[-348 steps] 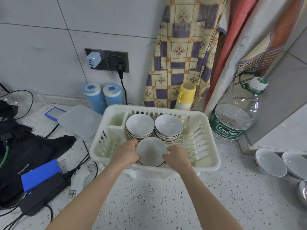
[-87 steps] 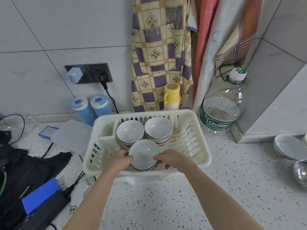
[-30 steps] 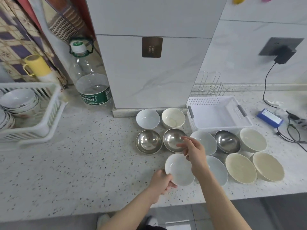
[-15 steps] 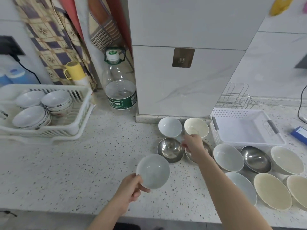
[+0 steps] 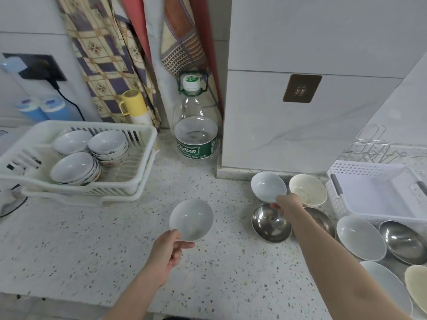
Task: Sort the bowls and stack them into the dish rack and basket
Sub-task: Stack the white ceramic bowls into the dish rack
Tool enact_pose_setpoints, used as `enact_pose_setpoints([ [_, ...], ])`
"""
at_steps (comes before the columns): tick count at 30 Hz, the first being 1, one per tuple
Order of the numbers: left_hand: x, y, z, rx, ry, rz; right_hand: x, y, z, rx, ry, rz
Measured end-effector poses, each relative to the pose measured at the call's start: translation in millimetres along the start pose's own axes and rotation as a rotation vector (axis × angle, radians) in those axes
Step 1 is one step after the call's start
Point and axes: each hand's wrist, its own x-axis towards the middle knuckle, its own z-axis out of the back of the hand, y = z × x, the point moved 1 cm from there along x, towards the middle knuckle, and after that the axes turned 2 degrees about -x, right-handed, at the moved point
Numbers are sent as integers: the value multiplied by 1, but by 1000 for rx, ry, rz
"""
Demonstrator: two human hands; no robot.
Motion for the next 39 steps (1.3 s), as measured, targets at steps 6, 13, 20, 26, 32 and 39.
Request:
enact_pose_setpoints([
  [6,0,-7,8,-37,-37,5,5,5,-6,15,-61,-2],
  [13,-3,-21,25,-81,-28,-4,-20,21,-17,44,-97,121],
  [20,4,-54,75,-147,46,-75,-82,40,-52,129,-65,274],
  [26,12,-102,143,-206,83,-182,-154,74,-131,223,130,313],
  [32,23,-169,220,-206,53,-349,-209,116,-214,253,234,423],
  [39,54,-224,274,-129,-20,-449,-246,148,-283,-16,198,558],
])
